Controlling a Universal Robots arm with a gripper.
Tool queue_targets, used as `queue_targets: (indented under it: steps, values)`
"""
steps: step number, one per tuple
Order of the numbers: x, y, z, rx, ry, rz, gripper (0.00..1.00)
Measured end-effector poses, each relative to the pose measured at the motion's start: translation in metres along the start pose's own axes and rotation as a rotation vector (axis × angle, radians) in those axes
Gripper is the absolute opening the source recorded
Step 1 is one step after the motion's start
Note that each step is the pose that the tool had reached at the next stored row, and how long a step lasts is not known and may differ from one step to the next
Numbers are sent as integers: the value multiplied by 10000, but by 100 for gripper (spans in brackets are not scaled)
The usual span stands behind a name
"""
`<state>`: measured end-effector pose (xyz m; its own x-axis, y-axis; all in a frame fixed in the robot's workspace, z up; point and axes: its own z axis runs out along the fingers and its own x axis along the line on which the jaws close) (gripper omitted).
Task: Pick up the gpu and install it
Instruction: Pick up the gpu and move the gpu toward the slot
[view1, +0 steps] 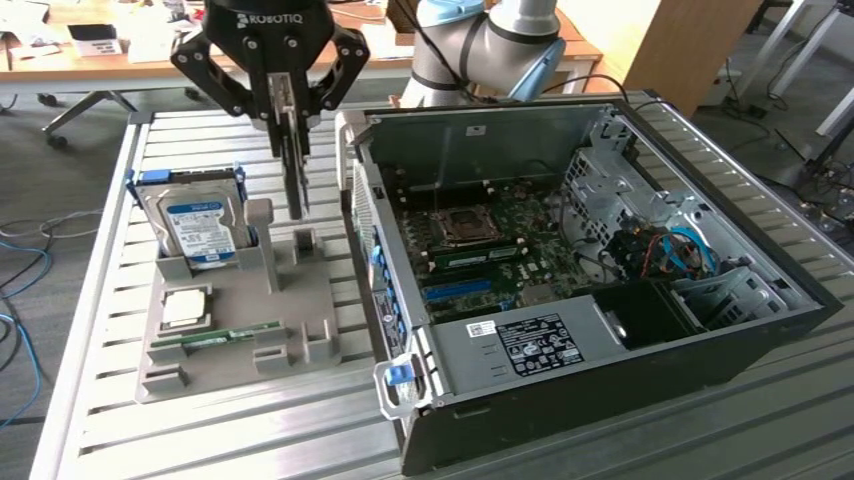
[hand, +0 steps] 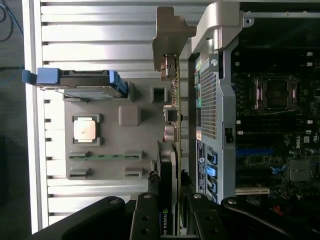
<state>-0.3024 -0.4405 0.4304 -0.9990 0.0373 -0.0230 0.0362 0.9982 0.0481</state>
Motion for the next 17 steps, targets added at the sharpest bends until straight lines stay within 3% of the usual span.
queue_targets:
  steps: [6, 17]
  values:
    - [-1, 3, -66, 0, 0, 0, 27]
    - [-17, 4, -70, 0, 1, -2, 27]
